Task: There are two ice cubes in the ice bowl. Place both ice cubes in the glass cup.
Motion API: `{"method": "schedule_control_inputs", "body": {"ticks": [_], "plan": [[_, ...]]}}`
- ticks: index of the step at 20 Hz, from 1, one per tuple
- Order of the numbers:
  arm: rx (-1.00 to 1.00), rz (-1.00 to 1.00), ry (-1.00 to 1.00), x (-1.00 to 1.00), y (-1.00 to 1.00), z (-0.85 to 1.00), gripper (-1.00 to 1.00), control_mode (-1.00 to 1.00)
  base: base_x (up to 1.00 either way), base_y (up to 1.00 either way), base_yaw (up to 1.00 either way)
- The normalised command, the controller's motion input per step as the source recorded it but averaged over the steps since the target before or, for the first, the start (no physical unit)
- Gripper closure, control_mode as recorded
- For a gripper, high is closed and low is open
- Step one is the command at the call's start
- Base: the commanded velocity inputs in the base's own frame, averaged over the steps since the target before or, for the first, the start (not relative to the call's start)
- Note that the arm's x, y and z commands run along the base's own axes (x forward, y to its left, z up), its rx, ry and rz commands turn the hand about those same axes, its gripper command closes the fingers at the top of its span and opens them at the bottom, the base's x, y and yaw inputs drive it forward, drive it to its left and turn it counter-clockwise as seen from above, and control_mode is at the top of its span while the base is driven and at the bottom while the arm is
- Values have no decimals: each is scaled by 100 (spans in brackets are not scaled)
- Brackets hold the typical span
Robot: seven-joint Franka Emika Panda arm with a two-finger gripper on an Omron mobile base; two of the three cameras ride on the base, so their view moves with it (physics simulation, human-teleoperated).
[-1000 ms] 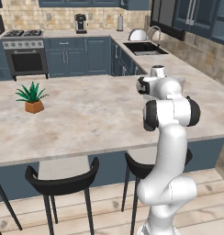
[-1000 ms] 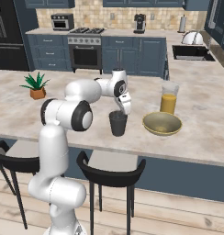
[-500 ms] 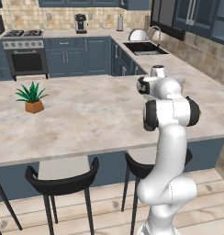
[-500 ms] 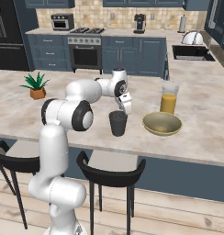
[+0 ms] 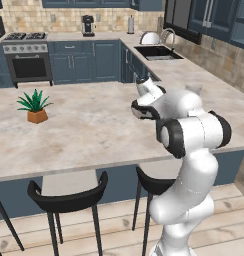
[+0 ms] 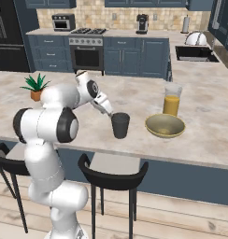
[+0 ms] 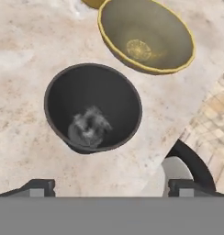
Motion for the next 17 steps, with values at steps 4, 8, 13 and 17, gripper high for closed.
{"method": "schedule_control_inputs", "body": {"ticks": [4, 8, 13, 17], "plan": [[-32, 20, 1, -100, 100, -20, -100, -100, 0, 0, 0], [-27, 15, 1, -100, 100, -48, -100, -100, 0, 0, 0], [0, 2, -35, -100, 5, 32, -100, -100, 0, 0, 0], [5, -7, -39, -75, -27, 38, -100, -100, 0, 0, 0]]}}
